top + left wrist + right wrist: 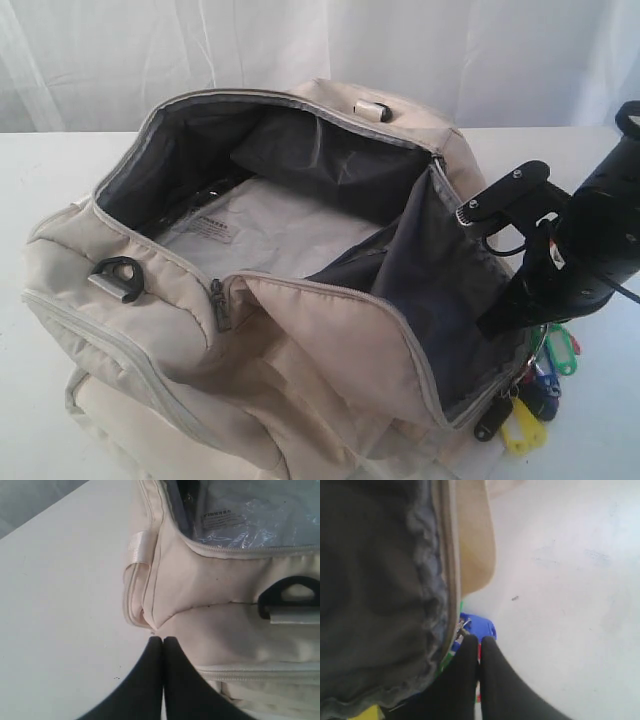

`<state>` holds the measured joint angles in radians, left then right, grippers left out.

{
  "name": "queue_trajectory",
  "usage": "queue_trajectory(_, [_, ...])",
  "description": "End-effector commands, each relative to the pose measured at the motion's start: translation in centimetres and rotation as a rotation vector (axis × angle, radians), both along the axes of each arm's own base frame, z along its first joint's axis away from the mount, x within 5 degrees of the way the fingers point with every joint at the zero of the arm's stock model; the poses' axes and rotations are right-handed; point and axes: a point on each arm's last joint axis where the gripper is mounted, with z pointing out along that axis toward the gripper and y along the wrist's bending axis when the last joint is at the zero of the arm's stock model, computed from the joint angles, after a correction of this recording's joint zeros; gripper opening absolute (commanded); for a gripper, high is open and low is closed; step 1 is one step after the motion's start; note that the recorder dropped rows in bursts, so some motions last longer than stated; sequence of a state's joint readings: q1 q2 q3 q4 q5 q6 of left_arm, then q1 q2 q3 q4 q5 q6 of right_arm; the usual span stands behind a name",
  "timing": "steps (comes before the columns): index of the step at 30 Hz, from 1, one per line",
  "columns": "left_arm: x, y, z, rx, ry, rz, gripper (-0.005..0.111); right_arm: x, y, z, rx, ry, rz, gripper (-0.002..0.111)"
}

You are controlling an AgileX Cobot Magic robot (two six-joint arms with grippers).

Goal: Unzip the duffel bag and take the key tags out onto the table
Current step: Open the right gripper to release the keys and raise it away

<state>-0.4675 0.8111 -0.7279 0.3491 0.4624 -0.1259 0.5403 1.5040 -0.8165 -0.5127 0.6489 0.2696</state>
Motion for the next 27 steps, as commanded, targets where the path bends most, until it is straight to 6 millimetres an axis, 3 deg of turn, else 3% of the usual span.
queue_trajectory(1, [-0.2,0.1,-0.1,-0.018,0.005,0.009,0.000,0.0,-0.7,-0.2,-0.065,0.008,-0.013,0.004])
queue_trajectory(3, [-0.2,0.1,-0.1,-0.018,0.005,0.009,0.000,-0.1,-0.7,-0.1,-0.066,0.008,-0.018,0.012])
queue_trajectory(9, [-0.2,0.1,-0.1,-0.018,0.005,0.009,0.000,-0.3,-0.5,1.5,0.044,-0.053,-0.061,0.054])
queue_trajectory(12, [-0.2,0.1,-0.1,-0.018,0.005,0.009,0.000,-0.9,-0.2,2.7,0.141,-0.083,-0.081,0.066])
queue_trajectory(24, [-0.2,0.1,-0.1,-0.018,0.005,0.009,0.000,-4.8,-1.8,11.3,0.448,-0.311,-0.119,0.066])
queue_trajectory(27, [-0.2,0.1,-0.1,-0.018,0.005,0.009,0.000,-6.7,-2.3,13.1,0.553,-0.336,-0.122,0.057])
